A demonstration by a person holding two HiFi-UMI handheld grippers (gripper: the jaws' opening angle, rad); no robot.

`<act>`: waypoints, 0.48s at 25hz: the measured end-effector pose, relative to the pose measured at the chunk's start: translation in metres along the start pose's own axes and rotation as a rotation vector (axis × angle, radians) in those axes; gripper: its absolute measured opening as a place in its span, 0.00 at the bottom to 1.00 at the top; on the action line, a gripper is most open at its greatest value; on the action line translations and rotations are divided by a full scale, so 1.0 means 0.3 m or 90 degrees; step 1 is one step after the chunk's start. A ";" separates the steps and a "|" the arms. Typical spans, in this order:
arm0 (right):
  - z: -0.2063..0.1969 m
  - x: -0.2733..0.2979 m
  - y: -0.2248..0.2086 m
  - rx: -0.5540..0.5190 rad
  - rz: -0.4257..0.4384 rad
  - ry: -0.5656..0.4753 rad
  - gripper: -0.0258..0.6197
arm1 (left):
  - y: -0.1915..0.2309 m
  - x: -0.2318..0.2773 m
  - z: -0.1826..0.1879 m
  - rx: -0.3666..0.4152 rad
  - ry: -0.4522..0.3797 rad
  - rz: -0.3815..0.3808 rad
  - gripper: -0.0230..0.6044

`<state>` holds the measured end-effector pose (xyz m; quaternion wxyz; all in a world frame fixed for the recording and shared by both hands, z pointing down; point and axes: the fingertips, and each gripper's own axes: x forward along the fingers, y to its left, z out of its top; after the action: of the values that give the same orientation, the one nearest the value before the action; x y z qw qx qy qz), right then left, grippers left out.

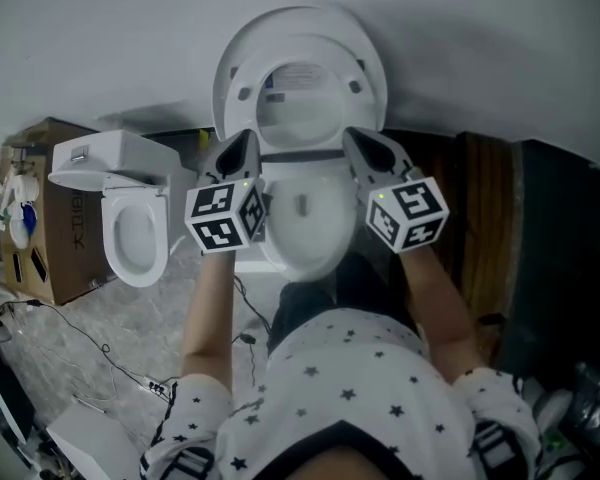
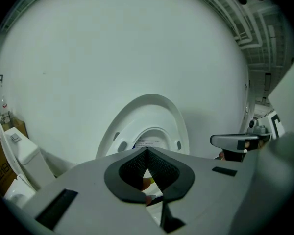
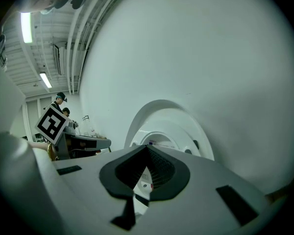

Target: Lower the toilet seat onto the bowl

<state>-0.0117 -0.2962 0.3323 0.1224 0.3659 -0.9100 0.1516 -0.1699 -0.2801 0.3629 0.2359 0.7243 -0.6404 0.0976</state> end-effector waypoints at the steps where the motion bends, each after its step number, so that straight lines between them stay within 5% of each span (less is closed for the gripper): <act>1: 0.003 0.010 -0.010 0.000 0.000 0.001 0.05 | 0.006 0.012 0.004 0.001 0.001 0.003 0.03; 12: 0.018 0.137 -0.126 -0.012 -0.006 0.011 0.05 | 0.052 0.165 0.053 0.009 -0.003 0.018 0.04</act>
<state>-0.0148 -0.3499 0.3482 0.1345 0.3675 -0.9086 0.1456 -0.1797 -0.3324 0.3744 0.2279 0.7170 -0.6505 0.1041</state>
